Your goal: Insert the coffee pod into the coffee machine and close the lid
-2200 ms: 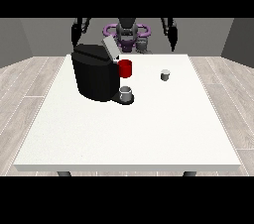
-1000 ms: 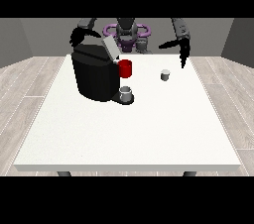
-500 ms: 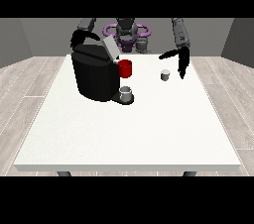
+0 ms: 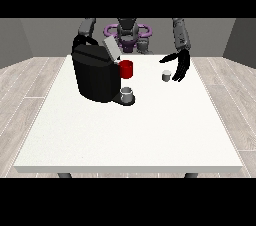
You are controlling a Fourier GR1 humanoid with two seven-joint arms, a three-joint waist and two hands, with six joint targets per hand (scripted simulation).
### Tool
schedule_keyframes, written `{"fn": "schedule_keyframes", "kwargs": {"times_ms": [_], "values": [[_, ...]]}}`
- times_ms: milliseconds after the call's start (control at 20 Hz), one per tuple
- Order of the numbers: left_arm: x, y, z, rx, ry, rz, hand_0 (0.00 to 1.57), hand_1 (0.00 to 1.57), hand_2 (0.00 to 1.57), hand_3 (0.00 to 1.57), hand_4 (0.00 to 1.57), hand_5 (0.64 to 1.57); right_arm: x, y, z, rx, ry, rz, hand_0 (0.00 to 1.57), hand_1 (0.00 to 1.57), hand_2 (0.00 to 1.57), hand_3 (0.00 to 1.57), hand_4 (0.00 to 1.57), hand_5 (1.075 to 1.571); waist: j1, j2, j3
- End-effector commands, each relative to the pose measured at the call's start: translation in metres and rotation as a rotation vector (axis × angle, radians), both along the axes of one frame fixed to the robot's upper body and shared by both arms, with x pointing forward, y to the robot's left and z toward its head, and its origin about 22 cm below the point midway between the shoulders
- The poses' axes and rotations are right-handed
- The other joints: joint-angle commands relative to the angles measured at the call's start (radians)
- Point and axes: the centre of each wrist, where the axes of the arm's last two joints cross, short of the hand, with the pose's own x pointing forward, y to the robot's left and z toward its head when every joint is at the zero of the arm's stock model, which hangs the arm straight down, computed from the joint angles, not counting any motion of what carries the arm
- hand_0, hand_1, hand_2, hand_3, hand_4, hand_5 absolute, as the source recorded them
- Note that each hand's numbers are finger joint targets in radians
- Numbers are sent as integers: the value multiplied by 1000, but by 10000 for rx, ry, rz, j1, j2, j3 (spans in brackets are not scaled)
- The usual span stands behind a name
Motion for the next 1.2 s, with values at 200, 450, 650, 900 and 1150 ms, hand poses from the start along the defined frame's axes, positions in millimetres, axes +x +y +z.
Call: {"fn": "schedule_keyframes", "kwargs": {"times_ms": [200,450,650,900,1150], "values": [[-4,24,-11,1818,105,-85,580,580,719,472,0,1571,8,8,13,-10,45,134,0,0,0,0,412,1571,-308,244,-3],[-1,14,-13,2766,157,-480,608,608,745,483,0,1571,7,0,0,-29,340,-38,0,0,0,0,386,1571,-185,33,0],[-1,-4,-29,2739,-508,-253,719,719,851,619,151,1571,6,-8,-3,-152,437,122,0,0,0,0,453,1571,-243,25,-1],[9,-17,-30,2998,-1106,-53,824,824,972,737,389,1571,10,7,-7,-168,98,113,0,0,0,0,527,1571,-268,336,-1],[5,4,-26,4360,-1030,-240,930,930,1040,820,281,1571,15,-4,-1,147,167,-84,0,0,0,0,513,1571,-245,369,2]]}}
